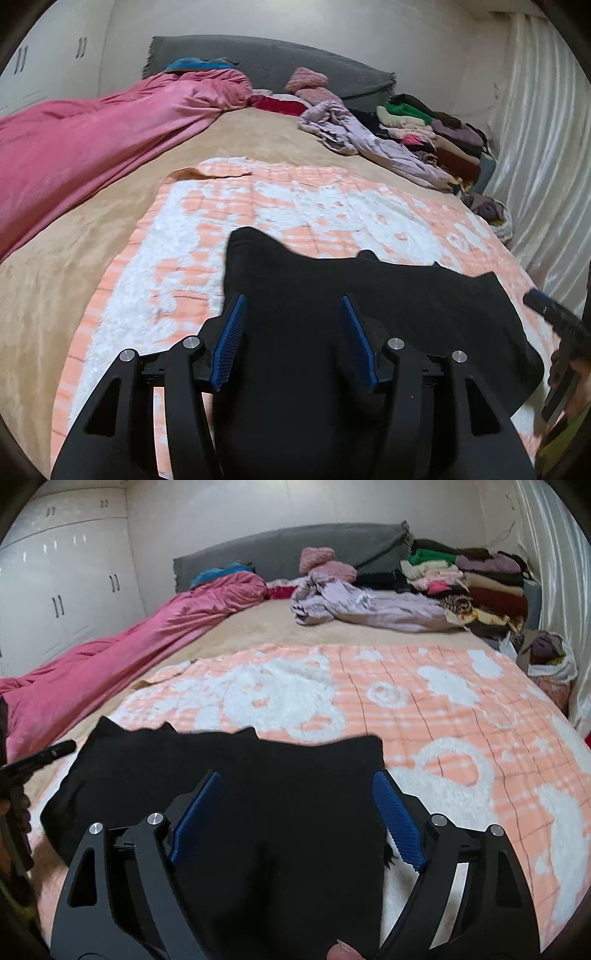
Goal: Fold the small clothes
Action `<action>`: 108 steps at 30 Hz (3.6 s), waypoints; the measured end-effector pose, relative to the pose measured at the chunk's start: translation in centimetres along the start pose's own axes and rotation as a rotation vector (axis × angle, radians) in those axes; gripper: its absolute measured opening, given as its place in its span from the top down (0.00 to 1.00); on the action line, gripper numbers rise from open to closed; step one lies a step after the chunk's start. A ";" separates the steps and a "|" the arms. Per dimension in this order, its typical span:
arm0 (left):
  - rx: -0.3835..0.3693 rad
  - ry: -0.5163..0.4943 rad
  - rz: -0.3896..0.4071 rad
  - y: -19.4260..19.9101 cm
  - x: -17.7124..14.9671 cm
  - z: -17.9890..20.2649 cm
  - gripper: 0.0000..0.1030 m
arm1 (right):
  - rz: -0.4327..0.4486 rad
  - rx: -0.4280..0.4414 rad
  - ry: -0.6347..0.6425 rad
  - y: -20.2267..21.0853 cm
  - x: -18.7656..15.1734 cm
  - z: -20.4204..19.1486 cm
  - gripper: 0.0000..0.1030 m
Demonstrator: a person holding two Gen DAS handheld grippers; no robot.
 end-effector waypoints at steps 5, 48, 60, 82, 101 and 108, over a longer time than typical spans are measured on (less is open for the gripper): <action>0.027 0.049 -0.007 0.7 -0.3 -2.0 0.50 | -0.032 -0.012 -0.059 0.3 -0.7 1.7 0.25; -0.086 0.176 -0.138 3.1 -8.4 -2.9 0.38 | -0.149 0.052 -0.187 3.9 -6.5 3.1 0.27; -0.124 0.190 -0.131 3.0 -8.7 -2.3 0.60 | -0.182 0.085 -0.194 2.9 -7.3 3.2 0.47; -0.162 0.167 -0.133 4.3 -7.8 -1.8 0.84 | -0.142 0.126 -0.205 3.5 -6.8 2.6 0.93; -0.161 0.201 -0.212 3.9 -10.5 -3.4 0.78 | -0.202 0.012 -0.196 3.0 -8.8 4.0 0.79; -0.116 0.163 -0.116 6.4 -8.6 -3.8 0.77 | -0.140 -0.052 -0.154 4.2 -7.5 4.2 0.67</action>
Point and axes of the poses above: each gripper's, at about its wrist camera, not at the fingertips, and y roughly against the way its jaws point, z to its right, x to its top, the point moved 7 cm from there along -y, roughly the way its jaws point
